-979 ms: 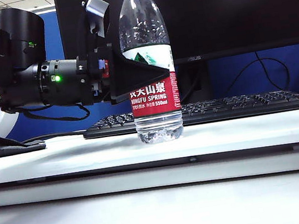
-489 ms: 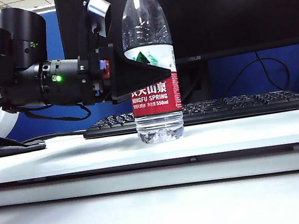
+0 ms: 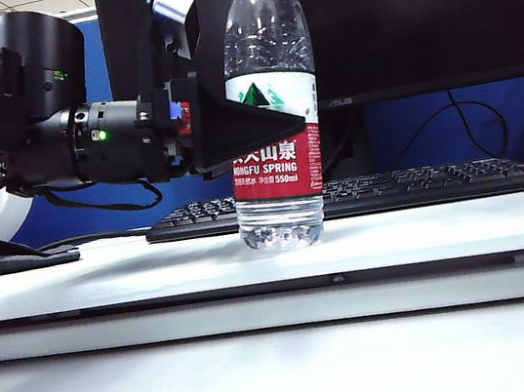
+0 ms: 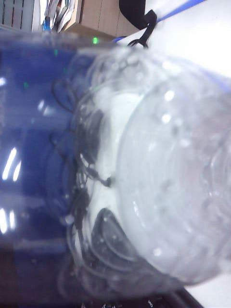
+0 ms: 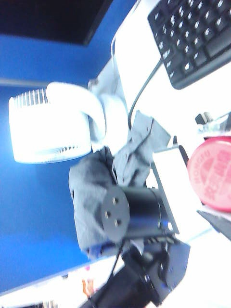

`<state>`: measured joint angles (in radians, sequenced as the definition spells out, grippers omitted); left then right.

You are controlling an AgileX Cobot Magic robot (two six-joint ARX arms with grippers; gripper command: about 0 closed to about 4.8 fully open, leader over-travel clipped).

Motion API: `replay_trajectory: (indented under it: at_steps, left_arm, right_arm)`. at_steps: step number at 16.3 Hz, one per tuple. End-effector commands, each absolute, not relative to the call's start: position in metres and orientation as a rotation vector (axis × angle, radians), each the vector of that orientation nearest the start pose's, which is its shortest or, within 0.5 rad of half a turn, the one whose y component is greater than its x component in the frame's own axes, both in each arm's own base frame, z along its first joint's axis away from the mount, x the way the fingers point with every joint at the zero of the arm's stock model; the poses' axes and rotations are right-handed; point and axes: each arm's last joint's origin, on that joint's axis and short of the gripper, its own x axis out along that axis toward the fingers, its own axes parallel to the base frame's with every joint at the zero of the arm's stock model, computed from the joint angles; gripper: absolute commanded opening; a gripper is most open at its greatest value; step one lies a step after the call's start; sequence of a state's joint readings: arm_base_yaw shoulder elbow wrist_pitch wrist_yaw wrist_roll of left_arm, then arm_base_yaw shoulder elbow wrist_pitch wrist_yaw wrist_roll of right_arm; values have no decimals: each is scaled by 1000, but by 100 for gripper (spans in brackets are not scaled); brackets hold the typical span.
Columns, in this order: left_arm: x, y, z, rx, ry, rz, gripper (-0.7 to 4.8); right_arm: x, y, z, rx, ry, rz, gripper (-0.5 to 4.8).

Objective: Unscrew the cap from the plastic bottle on the table.

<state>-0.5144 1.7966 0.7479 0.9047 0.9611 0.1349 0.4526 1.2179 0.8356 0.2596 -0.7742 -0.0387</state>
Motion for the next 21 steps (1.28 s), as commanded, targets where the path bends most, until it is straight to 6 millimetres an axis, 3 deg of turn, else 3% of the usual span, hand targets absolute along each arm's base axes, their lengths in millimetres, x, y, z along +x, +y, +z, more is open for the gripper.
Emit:
replay_trajectory:
  at_steps: [1,7,8,10,15,19,21]
  left_arm:
    - [281,-184,157,46,145,-1461,299]
    - [281,-184,157,46,144,-1461,299]
    - [281,-184,157,47,143,-1460,299]
    - [281,-184,157,48,143,-1460,299]
    - [282,-184,157,51,142,-1449,299]
    - [282,-184,157,50,142,-1449,299]
    - [281,-184,157,50,143,-1450,299]
  right_arm:
    - [228,138,299,33,181,1356,95]
    - [232,141,297,86,203,1418,95]
    - [233,141,298,79,184,1388,116]
    - [235,140,301,74,160,1281,257]
    - [230,134,314,78,109,1130,285]
    - [215,127,328,114,90,1056,338]
    - [204,134,332,130,89,990,339]
